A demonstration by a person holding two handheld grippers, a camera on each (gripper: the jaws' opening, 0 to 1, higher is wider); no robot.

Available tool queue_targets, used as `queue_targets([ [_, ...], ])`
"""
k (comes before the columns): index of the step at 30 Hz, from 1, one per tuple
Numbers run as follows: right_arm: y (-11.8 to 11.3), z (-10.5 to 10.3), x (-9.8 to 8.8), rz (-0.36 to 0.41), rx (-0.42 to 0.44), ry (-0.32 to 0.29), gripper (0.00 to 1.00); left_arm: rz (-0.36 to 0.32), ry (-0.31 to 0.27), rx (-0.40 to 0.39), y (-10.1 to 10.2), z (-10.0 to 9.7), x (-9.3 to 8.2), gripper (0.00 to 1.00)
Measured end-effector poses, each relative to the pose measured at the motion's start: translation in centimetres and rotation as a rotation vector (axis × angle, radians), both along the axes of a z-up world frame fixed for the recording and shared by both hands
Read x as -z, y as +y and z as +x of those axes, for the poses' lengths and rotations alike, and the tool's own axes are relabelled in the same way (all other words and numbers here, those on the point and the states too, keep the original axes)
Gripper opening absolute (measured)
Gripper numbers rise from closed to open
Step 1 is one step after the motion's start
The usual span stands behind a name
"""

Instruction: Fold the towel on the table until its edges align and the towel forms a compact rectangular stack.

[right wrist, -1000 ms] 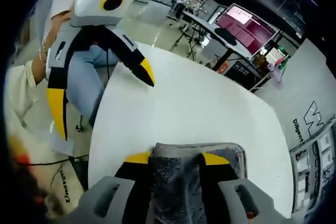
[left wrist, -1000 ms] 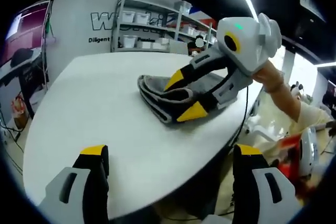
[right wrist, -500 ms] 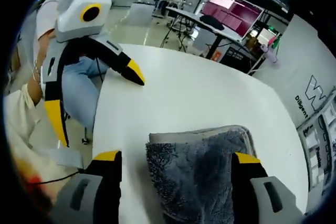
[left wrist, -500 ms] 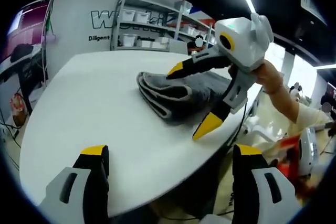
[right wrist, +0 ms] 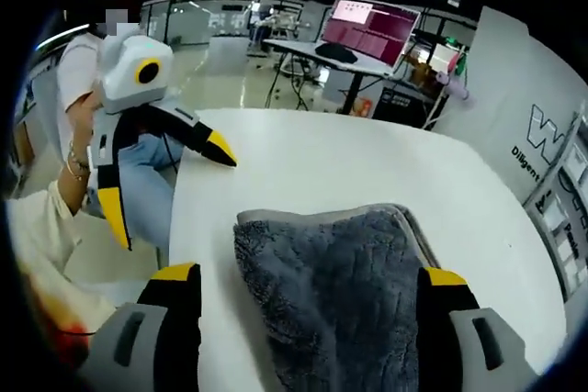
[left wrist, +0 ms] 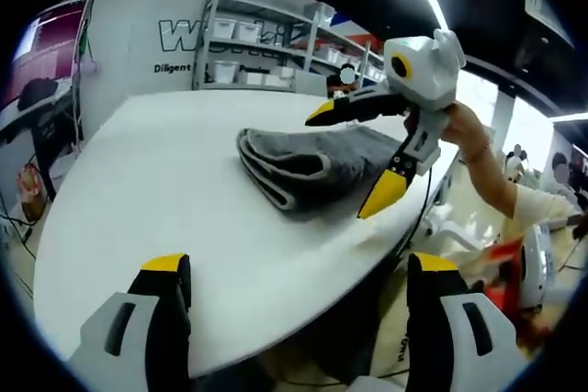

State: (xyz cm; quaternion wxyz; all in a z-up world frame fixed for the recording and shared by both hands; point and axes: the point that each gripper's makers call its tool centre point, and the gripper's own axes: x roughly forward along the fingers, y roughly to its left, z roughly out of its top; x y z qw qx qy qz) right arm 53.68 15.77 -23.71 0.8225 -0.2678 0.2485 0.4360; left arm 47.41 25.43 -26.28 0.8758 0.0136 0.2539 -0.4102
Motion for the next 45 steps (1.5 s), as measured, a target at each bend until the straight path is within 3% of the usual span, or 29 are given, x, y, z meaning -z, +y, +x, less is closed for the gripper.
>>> queue_targets([
  [33,-11.5,-1.6,0.1,0.103,0.079,0.034,0.99,-0.009,0.016,-0.005,-0.9,0.0,-0.3,0.94],
  [45,-15.6,-1.9,1.1,0.127,0.130,0.062,0.99,-0.021,0.025,0.010,-1.7,0.4,-0.8,0.93],
])
